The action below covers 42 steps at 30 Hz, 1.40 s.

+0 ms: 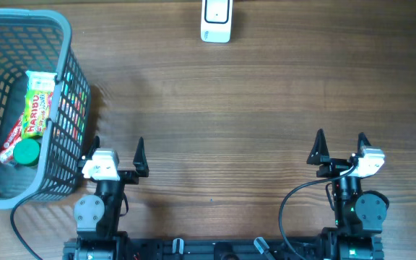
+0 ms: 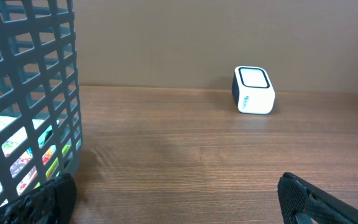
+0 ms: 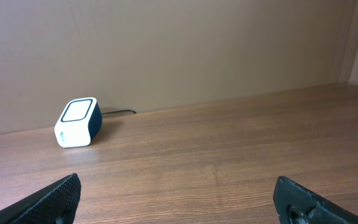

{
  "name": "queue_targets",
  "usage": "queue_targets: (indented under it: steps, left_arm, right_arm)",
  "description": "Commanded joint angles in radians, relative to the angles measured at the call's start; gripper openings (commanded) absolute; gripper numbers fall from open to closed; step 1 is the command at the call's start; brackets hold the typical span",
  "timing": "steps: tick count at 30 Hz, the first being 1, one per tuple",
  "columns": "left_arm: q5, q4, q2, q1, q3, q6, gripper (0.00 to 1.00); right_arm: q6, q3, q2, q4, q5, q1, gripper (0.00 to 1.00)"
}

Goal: Scan the item barcode

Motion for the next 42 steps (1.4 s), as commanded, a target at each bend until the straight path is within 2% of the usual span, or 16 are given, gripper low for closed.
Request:
queue_targets:
  steps: [1, 31, 34, 38, 42]
  left_arm:
    - [-0.010, 0.003, -0.005, 0.009, -0.010, -0.009, 1.00]
    - [-0.010, 0.012, -0.005, 0.009, -0.010, -0.009, 1.00]
    - [0.125, 0.049, -0.005, 0.009, -0.010, -0.009, 1.00]
    - [0.292, 0.026, -0.005, 0.009, 0.005, -0.010, 1.00]
    - [0.299, -0.085, 0.048, 0.009, 0.141, -0.009, 1.00]
  right_arm:
    - [-0.011, -0.001, -0.007, 0.003, 0.009, 0.004, 1.00]
    - [-0.012, -0.001, -0.007, 0.003, 0.009, 0.004, 1.00]
    - [-0.011, -0.001, -0.007, 0.003, 0.009, 0.004, 1.00]
    - [-0.011, -0.001, -0.007, 0.003, 0.009, 0.004, 1.00]
    - [-0.011, -0.001, -0.007, 0.003, 0.009, 0.004, 1.00]
